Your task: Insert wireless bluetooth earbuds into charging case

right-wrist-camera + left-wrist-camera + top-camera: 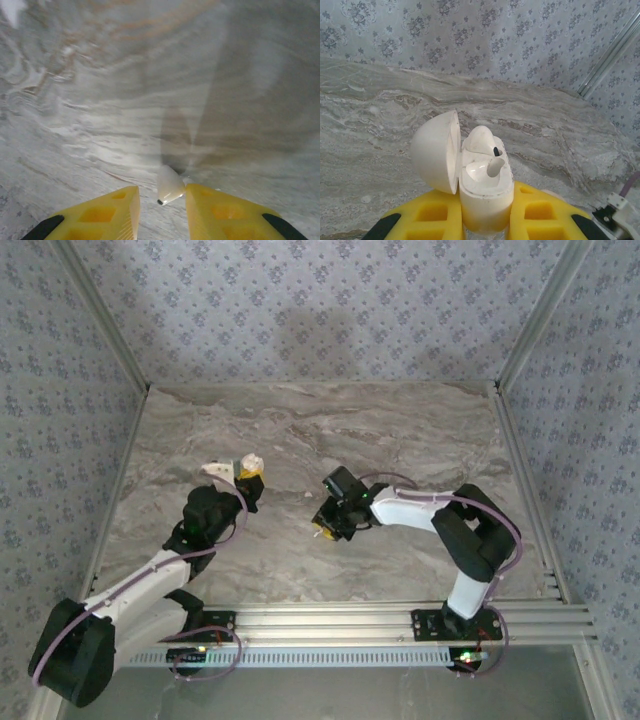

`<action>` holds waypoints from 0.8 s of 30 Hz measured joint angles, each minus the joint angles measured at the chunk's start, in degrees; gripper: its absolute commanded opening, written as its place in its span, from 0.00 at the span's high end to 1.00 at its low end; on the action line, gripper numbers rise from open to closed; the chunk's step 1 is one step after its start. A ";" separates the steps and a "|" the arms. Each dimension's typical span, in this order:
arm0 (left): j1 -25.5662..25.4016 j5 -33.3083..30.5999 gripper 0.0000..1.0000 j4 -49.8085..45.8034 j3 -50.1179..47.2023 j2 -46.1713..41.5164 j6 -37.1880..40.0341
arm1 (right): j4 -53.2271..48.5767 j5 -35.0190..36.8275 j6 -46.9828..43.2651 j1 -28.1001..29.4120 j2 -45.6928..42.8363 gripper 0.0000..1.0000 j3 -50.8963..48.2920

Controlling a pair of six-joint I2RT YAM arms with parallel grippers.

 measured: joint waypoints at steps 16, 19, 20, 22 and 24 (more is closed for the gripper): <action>0.02 -1.07 0.82 -2.29 -0.15 -1.20 1.49 | -33.64 2.58 -20.35 0.07 3.21 0.66 24.13; 0.00 -1.27 0.82 -2.84 -0.15 -1.49 1.49 | -37.83 2.99 -23.34 0.57 6.80 0.66 27.69; 0.00 -1.29 0.83 -2.93 -0.15 -1.55 1.51 | -39.36 3.06 -24.44 0.79 8.52 0.66 29.14; 0.02 -1.31 0.82 -2.99 -0.15 -1.57 1.55 | -41.72 3.28 -26.27 1.20 11.39 0.66 31.56; 0.02 -1.38 0.82 -2.99 -0.15 -1.57 1.90 | -43.74 3.56 -27.80 1.64 13.92 0.66 33.97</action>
